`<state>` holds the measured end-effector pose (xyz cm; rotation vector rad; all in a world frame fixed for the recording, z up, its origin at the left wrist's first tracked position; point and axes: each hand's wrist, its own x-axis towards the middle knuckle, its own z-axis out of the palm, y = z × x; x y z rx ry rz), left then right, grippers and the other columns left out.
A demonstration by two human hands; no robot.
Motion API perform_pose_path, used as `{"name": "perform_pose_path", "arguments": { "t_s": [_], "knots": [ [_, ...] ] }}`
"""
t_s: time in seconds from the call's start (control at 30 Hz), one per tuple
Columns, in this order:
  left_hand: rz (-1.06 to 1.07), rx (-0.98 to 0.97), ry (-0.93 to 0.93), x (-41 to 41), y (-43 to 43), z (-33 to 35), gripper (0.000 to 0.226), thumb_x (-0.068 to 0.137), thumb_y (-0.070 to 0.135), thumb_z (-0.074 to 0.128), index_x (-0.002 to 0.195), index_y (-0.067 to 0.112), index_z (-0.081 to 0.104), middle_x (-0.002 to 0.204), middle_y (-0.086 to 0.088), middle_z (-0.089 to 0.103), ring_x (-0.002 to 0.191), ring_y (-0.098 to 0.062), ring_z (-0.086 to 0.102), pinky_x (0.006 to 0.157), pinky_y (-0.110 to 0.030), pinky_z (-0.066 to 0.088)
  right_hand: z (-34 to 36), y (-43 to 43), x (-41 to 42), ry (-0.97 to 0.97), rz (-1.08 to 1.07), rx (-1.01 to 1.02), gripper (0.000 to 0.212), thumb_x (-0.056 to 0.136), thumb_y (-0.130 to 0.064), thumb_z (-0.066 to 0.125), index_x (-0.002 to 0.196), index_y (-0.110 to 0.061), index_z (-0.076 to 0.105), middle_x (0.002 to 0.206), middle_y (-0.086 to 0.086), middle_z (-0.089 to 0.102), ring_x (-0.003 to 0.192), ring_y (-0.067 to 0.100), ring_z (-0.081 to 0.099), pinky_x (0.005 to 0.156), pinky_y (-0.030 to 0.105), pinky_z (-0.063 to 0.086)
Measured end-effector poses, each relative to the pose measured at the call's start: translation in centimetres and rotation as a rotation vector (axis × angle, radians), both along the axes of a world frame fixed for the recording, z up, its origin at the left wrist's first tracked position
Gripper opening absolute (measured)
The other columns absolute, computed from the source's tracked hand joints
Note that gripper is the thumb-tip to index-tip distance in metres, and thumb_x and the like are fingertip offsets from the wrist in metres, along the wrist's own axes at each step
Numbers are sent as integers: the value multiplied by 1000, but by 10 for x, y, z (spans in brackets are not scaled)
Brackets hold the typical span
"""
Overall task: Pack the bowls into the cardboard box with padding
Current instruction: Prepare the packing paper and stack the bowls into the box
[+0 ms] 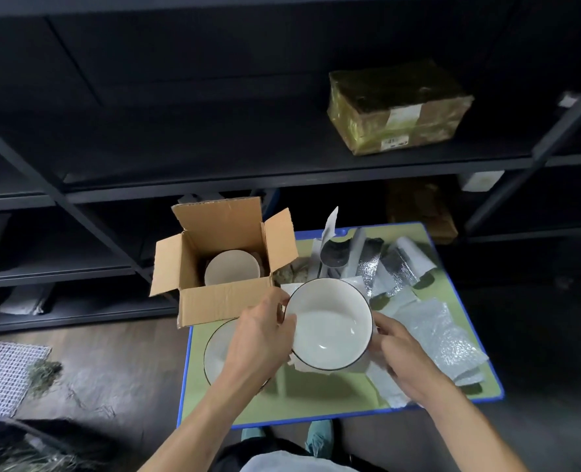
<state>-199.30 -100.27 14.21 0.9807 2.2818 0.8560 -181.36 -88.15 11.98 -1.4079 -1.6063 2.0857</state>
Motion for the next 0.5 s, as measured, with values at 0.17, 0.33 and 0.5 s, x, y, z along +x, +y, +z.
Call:
{"name": "perform_pose_path", "arguments": {
  "t_s": [0.17, 0.33, 0.5],
  "knots": [
    [19, 19, -70, 6, 8, 6, 13, 96, 19, 54, 107, 26, 54, 81, 1, 63, 47, -13, 64, 42, -19, 44, 8, 12, 11, 277, -39, -330, 40, 106, -30, 36, 119, -19, 72, 117, 3, 72, 105, 16, 69, 87, 35, 50],
    [62, 45, -105, 6, 9, 10, 11, 92, 33, 58, 102, 33, 54, 81, 6, 62, 58, -11, 66, 64, -40, 58, 9, 22, 7, 236, 66, -202, 40, 83, -30, 65, 121, -24, 70, 123, 5, 70, 113, 20, 66, 85, 44, 58],
    [188, -4, -222, -14, 2, 10, 59, 74, 79, 57, 111, 32, 51, 97, 8, 60, 88, -9, 61, 80, -36, 54, 22, 29, -12, 261, 45, -177, 35, 76, -23, 64, 109, -17, 73, 113, 9, 73, 98, 18, 71, 74, 40, 59]
  ]
}}
